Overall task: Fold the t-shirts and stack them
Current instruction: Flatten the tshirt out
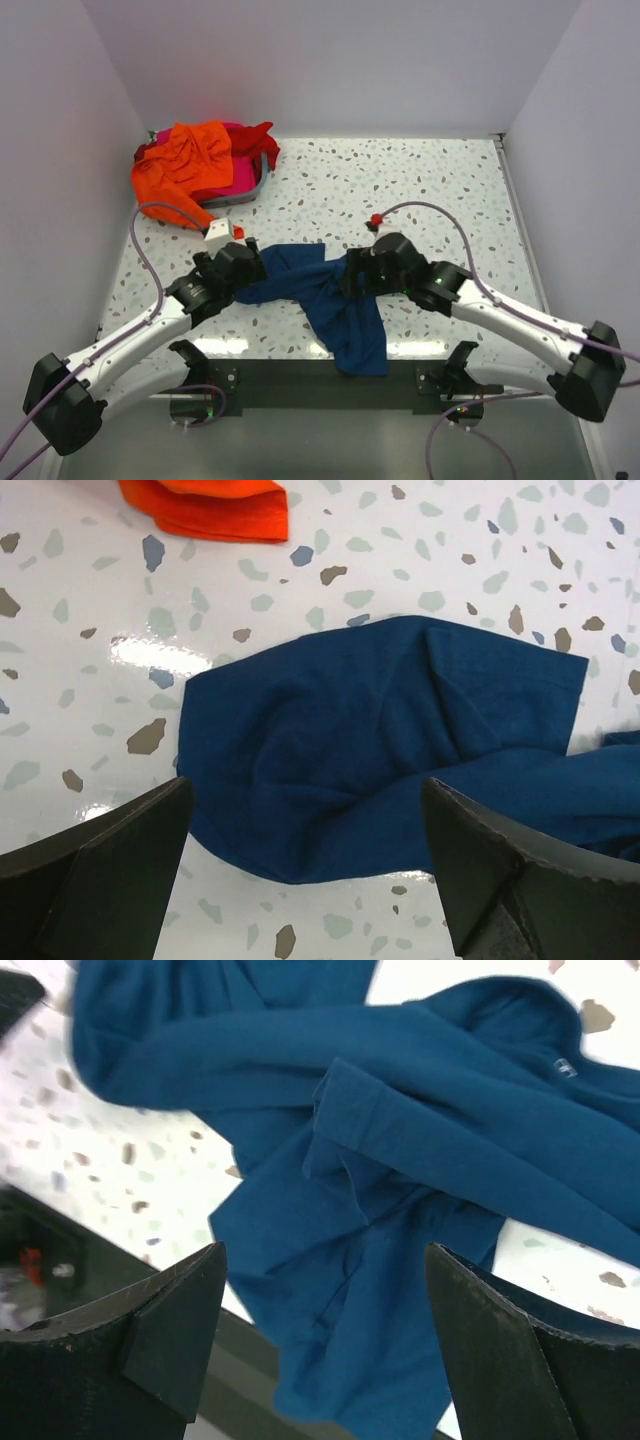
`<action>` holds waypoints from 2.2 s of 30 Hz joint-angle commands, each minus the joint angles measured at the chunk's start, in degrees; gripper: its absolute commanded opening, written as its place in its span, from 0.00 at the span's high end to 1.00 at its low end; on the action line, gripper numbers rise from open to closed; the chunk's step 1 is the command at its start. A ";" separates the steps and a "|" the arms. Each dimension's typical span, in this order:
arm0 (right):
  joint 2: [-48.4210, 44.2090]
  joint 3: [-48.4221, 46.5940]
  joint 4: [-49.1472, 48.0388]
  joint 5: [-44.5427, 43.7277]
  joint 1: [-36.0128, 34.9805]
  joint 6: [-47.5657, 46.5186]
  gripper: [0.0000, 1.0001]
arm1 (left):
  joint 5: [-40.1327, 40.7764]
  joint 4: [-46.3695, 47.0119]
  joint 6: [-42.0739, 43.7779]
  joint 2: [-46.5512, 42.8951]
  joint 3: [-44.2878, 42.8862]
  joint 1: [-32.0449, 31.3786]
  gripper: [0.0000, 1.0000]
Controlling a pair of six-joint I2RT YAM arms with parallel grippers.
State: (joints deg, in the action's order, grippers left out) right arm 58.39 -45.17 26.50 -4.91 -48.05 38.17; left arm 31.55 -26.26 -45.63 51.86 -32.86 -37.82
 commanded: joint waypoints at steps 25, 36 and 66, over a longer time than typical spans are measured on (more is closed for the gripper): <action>27.56 -13.46 -4.97 -21.81 -6.62 -0.03 0.60 | 0.71 -1.25 -8.78 -4.92 8.87 1.61 0.00; 27.57 -14.07 -1.19 -23.13 -5.92 0.15 0.98 | -0.17 -0.99 -12.02 -5.98 11.68 1.70 0.00; 2.96 -14.76 14.88 -31.30 8.49 -4.67 1.00 | 4.48 8.34 -5.01 7.64 0.54 1.61 1.00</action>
State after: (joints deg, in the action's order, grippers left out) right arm 63.33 -54.43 37.56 -31.18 -41.67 36.18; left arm 32.99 -18.94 -55.90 59.31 -24.95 -36.38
